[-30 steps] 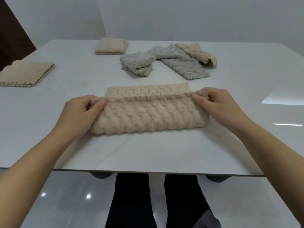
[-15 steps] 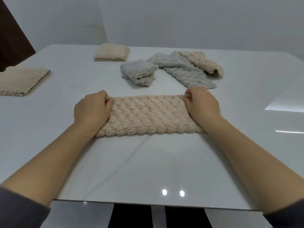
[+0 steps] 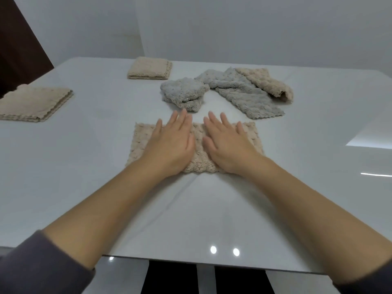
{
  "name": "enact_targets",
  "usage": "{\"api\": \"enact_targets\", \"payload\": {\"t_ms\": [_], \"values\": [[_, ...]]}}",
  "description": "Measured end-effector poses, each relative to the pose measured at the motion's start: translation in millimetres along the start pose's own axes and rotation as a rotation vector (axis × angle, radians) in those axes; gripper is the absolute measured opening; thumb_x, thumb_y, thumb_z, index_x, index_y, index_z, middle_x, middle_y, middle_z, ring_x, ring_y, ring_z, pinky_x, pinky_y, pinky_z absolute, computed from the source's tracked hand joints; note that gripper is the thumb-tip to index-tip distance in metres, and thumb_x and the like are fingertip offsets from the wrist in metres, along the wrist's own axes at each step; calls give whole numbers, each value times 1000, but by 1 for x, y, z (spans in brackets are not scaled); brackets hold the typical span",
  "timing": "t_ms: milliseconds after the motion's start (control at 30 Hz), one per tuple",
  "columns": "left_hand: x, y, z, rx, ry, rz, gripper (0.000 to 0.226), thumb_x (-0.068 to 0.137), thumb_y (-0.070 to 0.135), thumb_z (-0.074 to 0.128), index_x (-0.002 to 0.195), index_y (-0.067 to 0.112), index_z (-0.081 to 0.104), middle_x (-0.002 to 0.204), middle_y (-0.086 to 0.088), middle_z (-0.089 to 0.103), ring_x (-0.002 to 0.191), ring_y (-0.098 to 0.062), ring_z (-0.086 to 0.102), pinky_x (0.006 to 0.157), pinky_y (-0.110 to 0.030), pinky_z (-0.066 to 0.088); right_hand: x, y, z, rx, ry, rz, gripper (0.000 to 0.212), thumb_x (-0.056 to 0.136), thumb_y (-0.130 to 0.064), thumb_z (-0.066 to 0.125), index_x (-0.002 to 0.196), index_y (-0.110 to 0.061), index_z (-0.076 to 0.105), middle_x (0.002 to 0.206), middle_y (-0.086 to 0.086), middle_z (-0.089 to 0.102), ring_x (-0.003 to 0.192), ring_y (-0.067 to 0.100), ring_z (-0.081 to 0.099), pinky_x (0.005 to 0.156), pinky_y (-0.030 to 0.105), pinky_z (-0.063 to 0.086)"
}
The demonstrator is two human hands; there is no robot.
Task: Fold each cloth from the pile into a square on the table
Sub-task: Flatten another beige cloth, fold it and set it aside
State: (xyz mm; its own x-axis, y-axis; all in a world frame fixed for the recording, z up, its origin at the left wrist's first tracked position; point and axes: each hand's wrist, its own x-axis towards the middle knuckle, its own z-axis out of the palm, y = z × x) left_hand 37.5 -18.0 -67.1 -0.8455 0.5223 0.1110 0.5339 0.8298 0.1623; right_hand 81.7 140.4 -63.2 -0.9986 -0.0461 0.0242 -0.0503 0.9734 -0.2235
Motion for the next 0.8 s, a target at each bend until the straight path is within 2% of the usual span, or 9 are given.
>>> {"api": "enact_targets", "payload": {"t_ms": [100,300,433,567,800], "values": [[-4,-17,12,33,-98,-75,59,102,42,13,155,19,3,162,2,-3,149,-14,-5,120,-43,-2,1,10,11,-62,-62,52,59,103,-47,15,156,-26,3,163,-6,-5,150,20,-9,119,52,-6],[-20,-52,4,32,-101,-212,61,101,43,14,155,16,3,163,1,-2,149,-18,-5,120,-44,-2,-6,28,0,-90,-77,185,61,102,-49,12,156,-24,1,164,-2,-6,150,22,-10,118,54,-7],[-20,-51,5,40,-99,-211,62,101,44,15,155,15,2,163,1,-1,149,-18,-5,119,-47,-2,3,-8,-1,-102,12,31,62,102,-45,13,156,-18,1,163,1,-6,150,23,-10,118,54,-7],[-20,-53,4,32,-104,-223,63,100,45,15,155,16,3,163,2,0,149,-17,-5,119,-48,-2,9,-25,14,-64,-86,-58,60,102,-48,14,156,-24,2,164,-5,-5,150,19,-9,118,54,-6],[-19,-53,3,60,-143,-215,62,100,44,13,155,16,1,162,1,-2,149,-18,-6,119,-49,-5,-5,39,0,-85,-80,160,61,101,-52,14,156,-26,5,164,-6,-1,150,17,-3,118,55,-4]]}}
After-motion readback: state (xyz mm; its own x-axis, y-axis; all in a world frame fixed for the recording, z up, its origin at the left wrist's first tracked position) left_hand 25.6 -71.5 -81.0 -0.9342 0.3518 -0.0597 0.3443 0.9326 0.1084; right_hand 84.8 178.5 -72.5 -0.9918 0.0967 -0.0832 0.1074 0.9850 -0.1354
